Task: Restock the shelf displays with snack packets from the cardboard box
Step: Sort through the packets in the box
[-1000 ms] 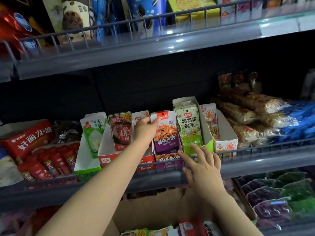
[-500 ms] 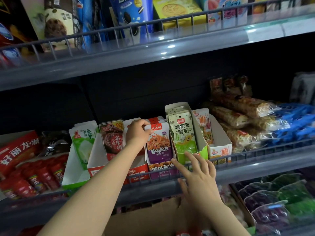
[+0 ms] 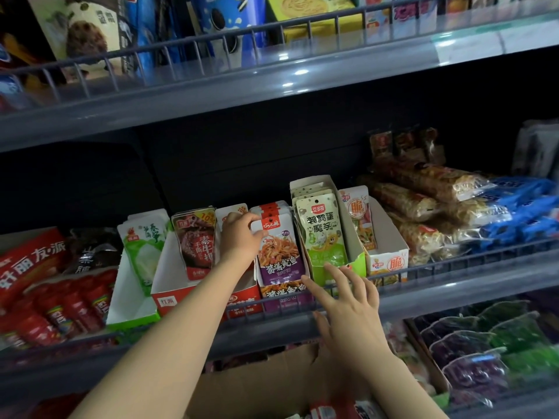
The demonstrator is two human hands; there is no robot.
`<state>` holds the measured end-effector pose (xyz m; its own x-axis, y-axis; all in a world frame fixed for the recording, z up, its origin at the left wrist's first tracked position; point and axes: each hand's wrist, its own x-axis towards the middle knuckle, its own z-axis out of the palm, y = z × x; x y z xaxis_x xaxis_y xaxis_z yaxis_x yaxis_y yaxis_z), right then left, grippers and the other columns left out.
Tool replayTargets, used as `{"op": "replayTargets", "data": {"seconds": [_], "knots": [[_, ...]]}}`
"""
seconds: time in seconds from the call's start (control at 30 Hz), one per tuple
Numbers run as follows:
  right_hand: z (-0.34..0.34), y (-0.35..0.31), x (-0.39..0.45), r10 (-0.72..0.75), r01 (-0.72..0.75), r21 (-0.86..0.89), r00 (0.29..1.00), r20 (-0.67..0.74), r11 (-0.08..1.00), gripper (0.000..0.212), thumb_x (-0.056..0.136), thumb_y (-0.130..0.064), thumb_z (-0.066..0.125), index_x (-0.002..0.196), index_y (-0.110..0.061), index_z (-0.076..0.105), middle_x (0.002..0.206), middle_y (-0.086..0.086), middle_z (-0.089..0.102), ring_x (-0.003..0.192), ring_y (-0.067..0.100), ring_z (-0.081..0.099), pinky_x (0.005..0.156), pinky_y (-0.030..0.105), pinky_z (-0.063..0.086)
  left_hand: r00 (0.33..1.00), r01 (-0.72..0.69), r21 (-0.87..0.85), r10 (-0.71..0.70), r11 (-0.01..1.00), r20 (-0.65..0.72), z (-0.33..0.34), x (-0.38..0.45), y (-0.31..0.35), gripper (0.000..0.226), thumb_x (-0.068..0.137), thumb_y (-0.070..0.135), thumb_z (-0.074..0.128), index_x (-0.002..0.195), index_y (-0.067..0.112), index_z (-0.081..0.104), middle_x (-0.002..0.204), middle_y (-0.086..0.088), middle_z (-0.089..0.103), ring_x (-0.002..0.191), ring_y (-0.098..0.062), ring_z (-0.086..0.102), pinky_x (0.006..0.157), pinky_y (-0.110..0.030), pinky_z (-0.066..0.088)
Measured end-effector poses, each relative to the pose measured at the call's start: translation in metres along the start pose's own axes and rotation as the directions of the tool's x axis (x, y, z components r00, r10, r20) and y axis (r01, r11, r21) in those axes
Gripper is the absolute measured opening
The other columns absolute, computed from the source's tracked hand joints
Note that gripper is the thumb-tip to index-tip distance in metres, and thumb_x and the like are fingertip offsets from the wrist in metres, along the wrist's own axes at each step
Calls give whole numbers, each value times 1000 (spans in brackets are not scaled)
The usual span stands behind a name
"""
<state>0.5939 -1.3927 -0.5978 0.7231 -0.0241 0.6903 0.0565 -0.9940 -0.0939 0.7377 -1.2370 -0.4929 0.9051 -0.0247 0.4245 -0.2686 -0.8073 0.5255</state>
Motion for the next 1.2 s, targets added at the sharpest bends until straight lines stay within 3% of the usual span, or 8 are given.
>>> {"op": "replayTargets", "data": {"seconds": [0.17,0.27,0.37,0.47,0.67,0.8,0.93,1.2], "knots": [[-1,-2,-2,-11,10,11,999,34,1000,73,58,-38,83,126,-35,55,134,10,55,124,32,34,99,48,21,998,-55,-66,55,996,-7,-9,-21,0,40,89,29,63,127,23,55,127,-4,45,124,-20,38,98,-24,34],[-6,-6,-7,3,-5,51,999,40,999,63,72,-37,67,132,-34,49,140,9,49,128,32,31,103,47,19,991,-125,-89,120,988,-60,-18,-46,3,39,90,31,61,127,20,55,130,-2,45,128,-17,34,98,-20,27],[-16,-13,-13,20,-38,175,995,99,984,53,82,-39,51,134,-32,47,140,5,50,128,27,33,104,48,32,981,-178,-128,166,976,-101,-24,-81,5,33,91,28,59,123,20,59,125,1,48,118,-7,38,97,-18,27],[-20,-17,-26,16,-81,353,983,182,932,51,85,-33,61,135,-27,50,138,2,51,126,27,40,101,50,38,971,-233,-163,219,959,-101,-22,-125,-2,26,92,24,58,118,21,62,117,6,50,108,2,36,97,-17,29],[-25,-19,-57,-19,-159,460,934,358,873,44,92,-27,57,136,-24,49,128,-2,56,120,20,46,97,28,39,990,-140,-227,135,964,-38,-1,-210,-37,18,91,20,60,109,21,65,107,9,52,106,-5,47,95,-18,34],[-16,-27,-77,-50,-260,477,837,545,840,40,92,-32,55,132,-26,52,122,0,60,112,18,54,91,28,44,995,46,-249,-23,967,96,18,-250,-62,17,92,21,58,108,21,64,107,9,51,106,-6,46,92,-16,32],[0,-35,-94,-90,-321,396,669,737,860,40,93,-35,54,131,-22,53,124,2,60,110,18,57,87,25,43,963,186,-195,-139,963,231,34,-269,-88,21,92,20,57,112,16,63,111,3,53,104,-10,52,88,-16,36],[35,-35,-119,-135,-360,278,376,917,891,42,94,-39,52,133,-24,53,131,3,57,116,20,54,97,26,40,790,415,46,-385,909,476,60,-284,-140,28,92,23,57,118,14,62,122,-2,62,110,-17,58,89,-24,42]]}}
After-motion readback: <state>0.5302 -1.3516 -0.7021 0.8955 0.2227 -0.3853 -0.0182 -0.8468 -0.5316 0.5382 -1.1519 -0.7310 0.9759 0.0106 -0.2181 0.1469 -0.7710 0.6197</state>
